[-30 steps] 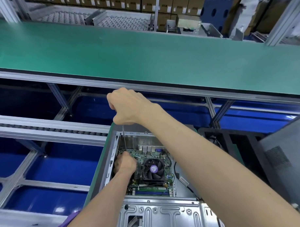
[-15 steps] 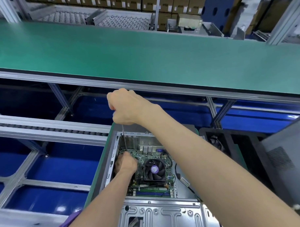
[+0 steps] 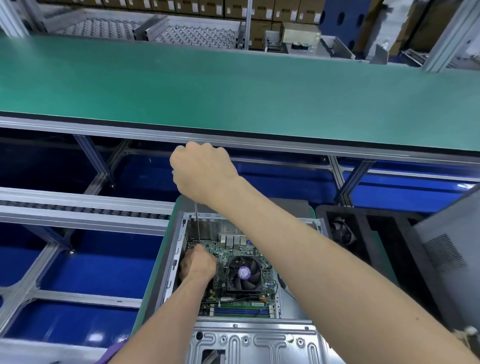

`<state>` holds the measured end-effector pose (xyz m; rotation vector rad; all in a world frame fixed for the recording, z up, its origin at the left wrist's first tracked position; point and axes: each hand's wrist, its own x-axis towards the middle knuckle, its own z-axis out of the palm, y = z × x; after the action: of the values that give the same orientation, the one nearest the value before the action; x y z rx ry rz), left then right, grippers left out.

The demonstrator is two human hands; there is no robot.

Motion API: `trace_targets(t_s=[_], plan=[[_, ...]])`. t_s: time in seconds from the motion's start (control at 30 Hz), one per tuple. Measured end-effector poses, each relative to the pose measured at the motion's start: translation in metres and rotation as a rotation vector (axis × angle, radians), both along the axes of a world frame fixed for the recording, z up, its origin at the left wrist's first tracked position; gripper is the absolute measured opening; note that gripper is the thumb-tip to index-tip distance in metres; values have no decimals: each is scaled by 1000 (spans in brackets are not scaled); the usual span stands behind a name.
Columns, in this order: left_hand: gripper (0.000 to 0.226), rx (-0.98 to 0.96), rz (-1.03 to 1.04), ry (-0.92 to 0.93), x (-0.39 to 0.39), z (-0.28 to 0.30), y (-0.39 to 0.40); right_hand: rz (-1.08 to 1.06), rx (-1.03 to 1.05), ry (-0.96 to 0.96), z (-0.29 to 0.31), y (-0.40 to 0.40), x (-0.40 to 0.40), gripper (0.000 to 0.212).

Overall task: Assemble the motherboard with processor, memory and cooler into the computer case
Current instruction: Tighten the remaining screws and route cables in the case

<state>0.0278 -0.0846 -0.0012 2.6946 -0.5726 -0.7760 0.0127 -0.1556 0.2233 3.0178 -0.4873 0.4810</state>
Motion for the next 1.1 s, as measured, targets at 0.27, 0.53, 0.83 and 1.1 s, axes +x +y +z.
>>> trace_targets(t_s=[0.27,0.53,0.83,1.1], plan=[[17,23,-23,-33,3,-3,1,132,270,105,8,-7,-5,18],[26,15,-53,-48,1,-4,3,-4,44,33,2,-10,-6,20],[30,20,-71,-49,2,-6,1,13,35,52,3,-8,-6,24],[31,15,-28,-62,1,-4,2,122,263,143,12,-12,-6,16]])
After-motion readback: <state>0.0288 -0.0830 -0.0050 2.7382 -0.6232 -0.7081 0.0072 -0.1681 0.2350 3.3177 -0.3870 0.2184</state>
